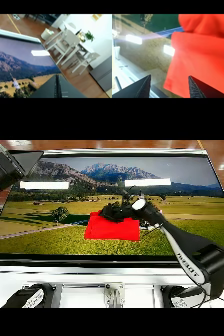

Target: Fold the shirts.

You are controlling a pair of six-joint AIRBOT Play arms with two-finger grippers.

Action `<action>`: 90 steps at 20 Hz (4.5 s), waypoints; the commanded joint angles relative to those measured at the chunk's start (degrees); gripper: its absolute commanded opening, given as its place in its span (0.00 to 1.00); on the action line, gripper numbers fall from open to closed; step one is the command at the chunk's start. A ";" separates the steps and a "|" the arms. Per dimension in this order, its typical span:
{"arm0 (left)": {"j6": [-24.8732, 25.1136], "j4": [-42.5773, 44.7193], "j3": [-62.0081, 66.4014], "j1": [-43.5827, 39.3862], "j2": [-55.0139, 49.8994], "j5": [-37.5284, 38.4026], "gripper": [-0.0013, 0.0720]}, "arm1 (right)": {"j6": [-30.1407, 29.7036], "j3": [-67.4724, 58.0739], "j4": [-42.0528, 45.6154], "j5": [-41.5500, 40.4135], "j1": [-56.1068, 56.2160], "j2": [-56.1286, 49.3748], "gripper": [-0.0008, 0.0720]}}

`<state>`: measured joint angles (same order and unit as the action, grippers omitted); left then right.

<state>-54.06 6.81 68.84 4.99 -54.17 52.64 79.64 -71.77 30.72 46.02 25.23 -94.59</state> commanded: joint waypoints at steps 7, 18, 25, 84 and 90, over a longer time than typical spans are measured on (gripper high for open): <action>-0.63 1.42 -0.87 -0.02 0.52 1.22 0.07 | 4.74 3.76 32.17 29.92 -25.62 3.48 0.93; -0.70 2.47 -0.87 -5.42 0.28 0.96 0.07 | -6.56 5.49 2.99 15.26 -20.57 -8.74 0.08; -2.19 2.75 -0.87 -6.27 0.22 0.31 0.07 | -8.33 -7.23 0.96 19.06 -38.91 -6.08 0.09; -39.93 83.36 4.24 -34.01 -17.64 27.10 0.79 | 6.95 16.85 45.51 27.06 -29.70 42.66 0.91; -39.93 83.36 4.24 -34.01 -17.64 27.08 0.79 | 6.97 16.85 45.51 27.06 -29.70 42.66 0.91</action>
<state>-93.95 90.24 73.03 -28.97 -71.77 79.68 86.54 -54.87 76.20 72.99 -4.67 -51.88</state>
